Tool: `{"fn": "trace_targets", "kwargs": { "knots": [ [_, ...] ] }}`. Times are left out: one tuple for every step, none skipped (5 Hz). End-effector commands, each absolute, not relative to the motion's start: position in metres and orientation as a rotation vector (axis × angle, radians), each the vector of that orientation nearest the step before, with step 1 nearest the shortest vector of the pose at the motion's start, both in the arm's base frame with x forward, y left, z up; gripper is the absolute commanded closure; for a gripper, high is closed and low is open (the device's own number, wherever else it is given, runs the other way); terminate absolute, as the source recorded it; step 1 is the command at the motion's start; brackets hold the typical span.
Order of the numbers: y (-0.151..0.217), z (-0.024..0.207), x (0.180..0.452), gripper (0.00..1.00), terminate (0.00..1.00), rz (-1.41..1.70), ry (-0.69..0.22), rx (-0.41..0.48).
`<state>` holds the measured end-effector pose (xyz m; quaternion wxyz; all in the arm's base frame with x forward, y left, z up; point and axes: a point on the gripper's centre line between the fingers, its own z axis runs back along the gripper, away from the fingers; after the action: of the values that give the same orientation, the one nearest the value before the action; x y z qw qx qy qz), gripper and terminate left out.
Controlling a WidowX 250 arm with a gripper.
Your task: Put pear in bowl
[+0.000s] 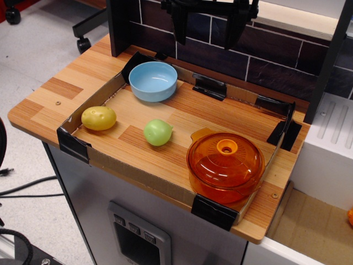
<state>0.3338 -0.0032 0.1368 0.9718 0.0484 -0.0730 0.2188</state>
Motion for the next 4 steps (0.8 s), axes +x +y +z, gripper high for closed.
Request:
{"fn": "trace_targets", "kwargs": {
  "knots": [
    [-0.003, 0.137, 0.334, 0.00, 0.00, 0.442, -0.147, 0.098],
    [0.003, 0.127, 0.311, 0.00, 0.00, 0.301, -0.170, 0.096],
    [0.015, 0.107, 0.294, 0.00, 0.00, 0.051, -0.170, 0.075],
    [0.030, 0.097, 0.290, 0.00, 0.00, -0.050, -0.173, 0.030]
  ]
}}
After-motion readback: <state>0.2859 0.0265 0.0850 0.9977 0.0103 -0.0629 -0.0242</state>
